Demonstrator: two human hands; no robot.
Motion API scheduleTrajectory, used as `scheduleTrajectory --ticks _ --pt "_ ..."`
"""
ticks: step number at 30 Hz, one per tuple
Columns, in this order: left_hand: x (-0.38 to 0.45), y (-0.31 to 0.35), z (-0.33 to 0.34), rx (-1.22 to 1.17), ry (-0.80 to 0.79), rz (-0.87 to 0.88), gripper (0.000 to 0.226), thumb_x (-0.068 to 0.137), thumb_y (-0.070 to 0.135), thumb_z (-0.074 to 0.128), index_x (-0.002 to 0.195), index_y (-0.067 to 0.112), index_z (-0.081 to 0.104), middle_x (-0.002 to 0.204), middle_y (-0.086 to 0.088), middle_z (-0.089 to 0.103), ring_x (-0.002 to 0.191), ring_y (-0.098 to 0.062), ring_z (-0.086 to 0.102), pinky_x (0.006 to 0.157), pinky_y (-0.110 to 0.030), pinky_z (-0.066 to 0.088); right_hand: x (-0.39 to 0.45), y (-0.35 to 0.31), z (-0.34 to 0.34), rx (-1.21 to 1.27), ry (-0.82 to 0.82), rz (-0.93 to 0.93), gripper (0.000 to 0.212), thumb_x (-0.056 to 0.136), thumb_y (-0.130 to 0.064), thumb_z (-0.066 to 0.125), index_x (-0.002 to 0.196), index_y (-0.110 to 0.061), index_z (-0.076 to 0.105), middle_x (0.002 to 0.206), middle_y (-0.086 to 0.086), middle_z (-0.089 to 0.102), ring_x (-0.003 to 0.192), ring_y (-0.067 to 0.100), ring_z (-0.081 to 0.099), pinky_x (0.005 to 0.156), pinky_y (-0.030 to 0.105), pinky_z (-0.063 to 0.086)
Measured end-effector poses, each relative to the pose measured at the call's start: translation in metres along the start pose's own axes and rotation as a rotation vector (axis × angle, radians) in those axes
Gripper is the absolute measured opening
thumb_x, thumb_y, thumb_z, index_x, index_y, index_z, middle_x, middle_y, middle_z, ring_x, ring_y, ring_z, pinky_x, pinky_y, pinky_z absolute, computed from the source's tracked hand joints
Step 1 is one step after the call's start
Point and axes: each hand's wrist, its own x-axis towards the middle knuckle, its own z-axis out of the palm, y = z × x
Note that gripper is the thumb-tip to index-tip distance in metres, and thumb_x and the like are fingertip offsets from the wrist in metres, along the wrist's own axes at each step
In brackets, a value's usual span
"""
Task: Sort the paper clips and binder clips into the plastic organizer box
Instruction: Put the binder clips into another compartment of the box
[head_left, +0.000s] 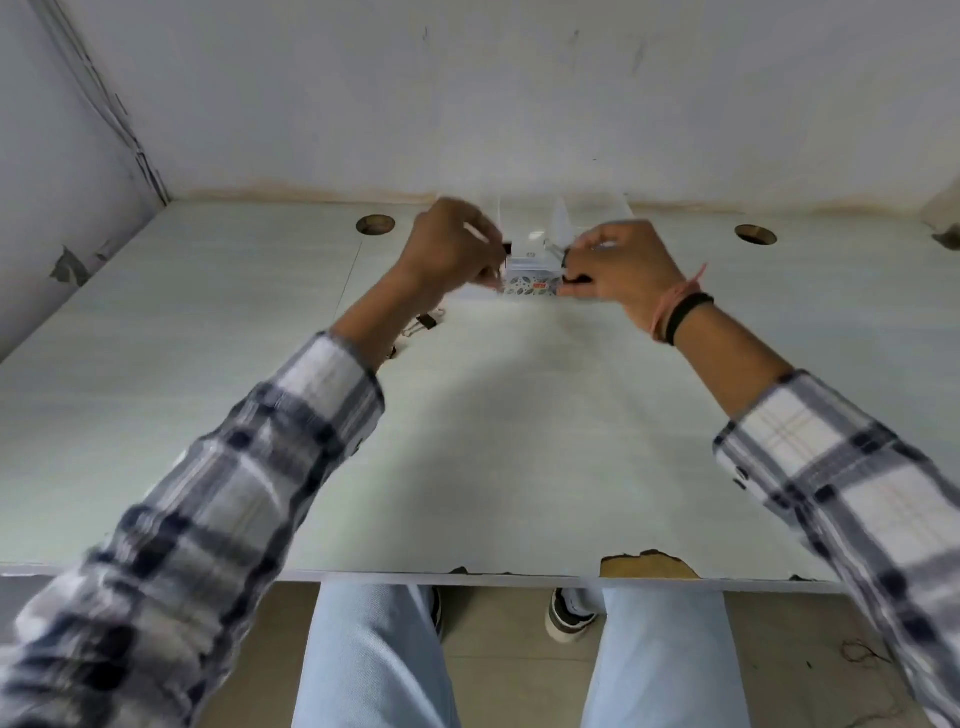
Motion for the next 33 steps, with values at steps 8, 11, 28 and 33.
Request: scheduleTrajectory --ticks 8,11,28,33 --pt "0.105 0.042 0.036 0.123 0.017 -0.171 0.022 0.086 -0.002 0.074 0.104 -0.005 0.061 0.095 -0.024 0.069 0.062 -0.026 0.075 0.051 -0.031 0.062 0.097 -0.035 0.003 -0.237 -0.042 0.162 0.032 0.083 0.008 0.063 0.113 0.000 0.059 0.108 0.017 0.065 0.095 0.027 0.071 0.072 0.029 0.063" --pt "0.124 0.037 0.040 0.064 -0.039 -0.252 0.022 0.094 -0.001 0.063 0.113 -0.004 0.051 0.097 -0.027 0.068 0.081 -0.037 0.076 0.074 -0.046 0.065 0.107 -0.041 0.008 -0.128 -0.024 0.228 0.034 0.085 0.017 0.057 0.118 0.011 0.058 0.125 0.025 0.058 0.096 0.032 0.068 0.068 0.034 0.064" --pt "0.020 0.005 -0.030 -0.003 -0.013 -0.213 0.016 0.094 -0.003 0.065 0.109 -0.010 0.068 0.095 -0.022 0.074 0.062 -0.023 0.074 0.061 -0.030 0.065 0.020 -0.009 0.040 -0.169 -0.312 0.090 0.025 0.085 0.008 0.067 0.108 0.015 0.065 0.091 0.028 0.066 0.075 0.034 0.067 0.075 0.043 0.063" --pt "-0.012 -0.043 -0.069 0.448 -0.124 -0.231 0.035 0.088 0.007 0.075 0.122 0.002 0.067 0.106 -0.017 0.074 0.078 -0.025 0.074 0.066 -0.033 0.064 0.010 0.005 0.085 -0.658 -0.444 -0.112 0.031 0.086 0.003 0.064 0.116 -0.002 0.069 0.112 0.017 0.069 0.096 0.030 0.070 0.076 0.031 0.061"
